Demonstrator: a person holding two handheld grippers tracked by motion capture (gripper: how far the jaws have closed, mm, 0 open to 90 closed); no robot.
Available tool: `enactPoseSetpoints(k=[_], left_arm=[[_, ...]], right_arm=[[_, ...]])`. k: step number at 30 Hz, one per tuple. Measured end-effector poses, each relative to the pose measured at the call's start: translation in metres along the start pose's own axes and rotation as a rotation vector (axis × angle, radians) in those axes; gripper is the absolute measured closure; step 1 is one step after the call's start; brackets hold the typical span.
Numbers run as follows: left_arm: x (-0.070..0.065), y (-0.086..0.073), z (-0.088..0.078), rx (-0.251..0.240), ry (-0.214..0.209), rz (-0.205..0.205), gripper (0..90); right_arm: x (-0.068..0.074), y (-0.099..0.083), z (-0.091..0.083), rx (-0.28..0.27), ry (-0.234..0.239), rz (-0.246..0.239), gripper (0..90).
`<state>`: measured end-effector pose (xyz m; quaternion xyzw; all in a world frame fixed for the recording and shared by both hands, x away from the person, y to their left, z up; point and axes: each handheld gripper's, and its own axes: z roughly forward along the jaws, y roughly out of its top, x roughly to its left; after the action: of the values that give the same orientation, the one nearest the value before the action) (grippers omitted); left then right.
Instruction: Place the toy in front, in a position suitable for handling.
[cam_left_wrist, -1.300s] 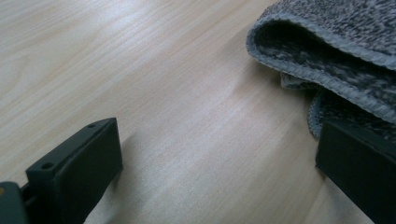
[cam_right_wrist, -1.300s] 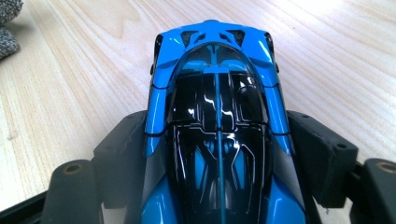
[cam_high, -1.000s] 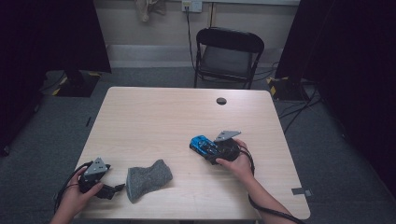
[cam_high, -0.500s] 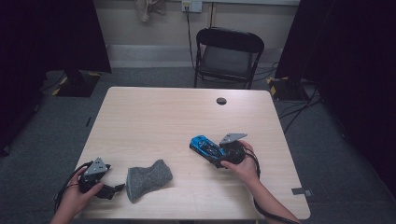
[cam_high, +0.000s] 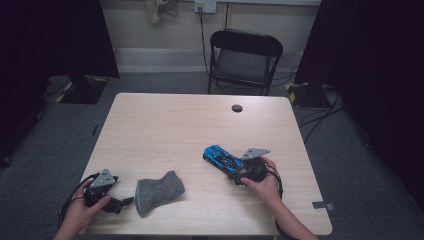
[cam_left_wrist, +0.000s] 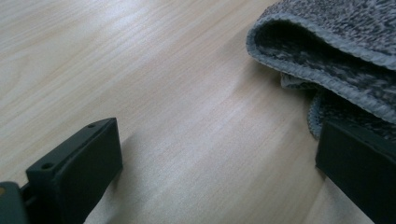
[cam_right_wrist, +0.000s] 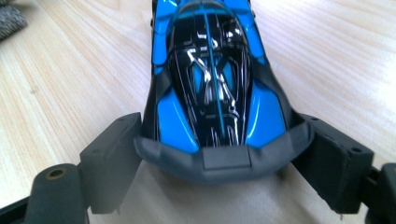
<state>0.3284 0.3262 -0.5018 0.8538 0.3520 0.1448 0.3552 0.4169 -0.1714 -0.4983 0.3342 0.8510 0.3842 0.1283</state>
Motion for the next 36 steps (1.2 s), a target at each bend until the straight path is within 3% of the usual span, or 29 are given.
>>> enactPoseSetpoints(k=[9,21,26,27,36], left_arm=[[0.0001,0.0000,-0.0001,0.001,0.000,0.001,0.0],[-0.0008,-0.0005,-0.0003,0.000,-0.002,-0.002,0.0],[-0.0021,-0.0011,-0.0009,0.000,-0.008,0.002,0.0],[-0.0023,-0.0012,-0.0010,0.000,-0.008,0.002,0.0],[-0.0028,-0.0015,-0.0016,0.000,-0.008,-0.002,0.0]], right_arm=[[0.0034,-0.0044,-0.0001,-0.001,-0.020,-0.023,19.2],[0.0056,-0.0055,-0.0009,0.002,-0.042,-0.010,18.5],[0.0070,-0.0061,-0.0016,-0.001,-0.049,-0.005,21.5],[0.0075,-0.0068,-0.0028,-0.011,-0.058,0.004,25.8],[0.0072,-0.0068,-0.0028,-0.011,-0.057,0.005,26.2]])
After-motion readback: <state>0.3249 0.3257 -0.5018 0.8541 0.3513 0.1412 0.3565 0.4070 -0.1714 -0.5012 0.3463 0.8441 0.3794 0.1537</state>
